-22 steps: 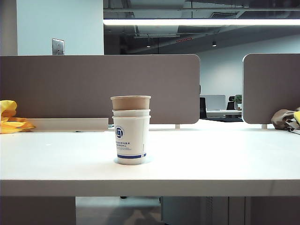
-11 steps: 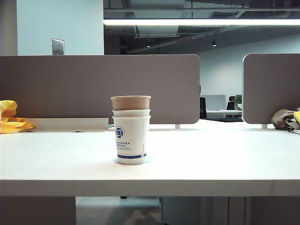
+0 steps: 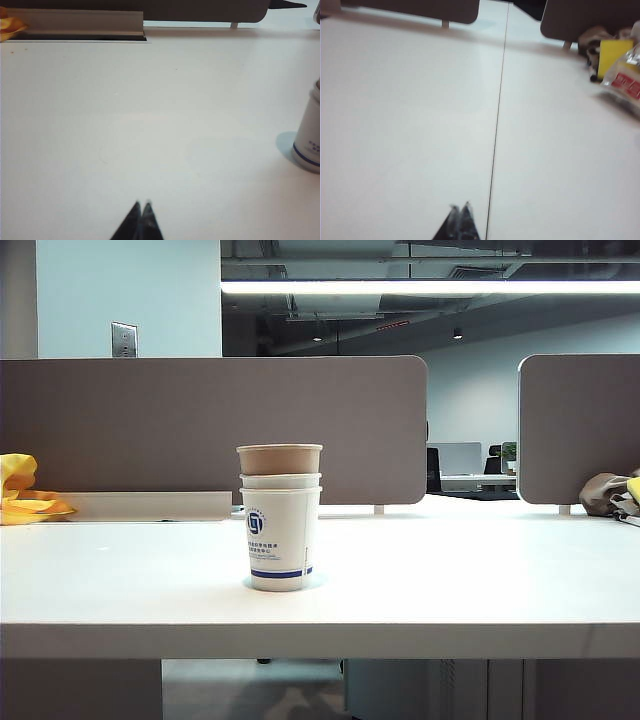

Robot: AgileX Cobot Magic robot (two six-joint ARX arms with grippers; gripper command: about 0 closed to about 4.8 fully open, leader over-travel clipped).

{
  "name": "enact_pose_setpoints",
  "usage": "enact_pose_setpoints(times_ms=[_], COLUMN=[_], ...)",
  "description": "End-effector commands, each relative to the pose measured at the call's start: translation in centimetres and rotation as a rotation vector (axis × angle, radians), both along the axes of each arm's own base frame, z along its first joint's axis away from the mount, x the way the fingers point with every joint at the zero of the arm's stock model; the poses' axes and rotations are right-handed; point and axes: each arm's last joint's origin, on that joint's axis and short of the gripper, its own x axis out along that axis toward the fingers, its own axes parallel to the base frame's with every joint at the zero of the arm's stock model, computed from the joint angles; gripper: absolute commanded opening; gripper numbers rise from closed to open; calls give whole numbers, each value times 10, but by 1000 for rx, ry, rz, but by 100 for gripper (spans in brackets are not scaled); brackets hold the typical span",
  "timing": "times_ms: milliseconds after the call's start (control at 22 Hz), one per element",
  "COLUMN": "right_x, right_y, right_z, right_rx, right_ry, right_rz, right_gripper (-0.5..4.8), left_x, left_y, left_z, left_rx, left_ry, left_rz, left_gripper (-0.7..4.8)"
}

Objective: Pick up all the paper cups on the table one by one and stack them together.

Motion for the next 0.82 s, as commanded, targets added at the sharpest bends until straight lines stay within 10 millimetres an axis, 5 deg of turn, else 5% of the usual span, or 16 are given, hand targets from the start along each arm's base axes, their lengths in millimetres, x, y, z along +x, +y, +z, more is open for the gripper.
enact_pose_setpoints(times_ms=[45, 682, 819], right_x=[0, 0, 0], right_y=[0, 0, -1], right_z=[-4, -3, -3], right_rx=[-1, 1, 117], right_ry=[19, 17, 25], right_rz=[1, 1, -61], right_gripper=[-5, -5, -5], left_x=[0, 0, 0], left_y=[0, 0, 0], left_z=[0, 0, 0], left_rx=[4, 4, 4], left_ry=[6, 6, 6], left_rz=[-2, -2, -2], left_gripper=[-5, -5, -5])
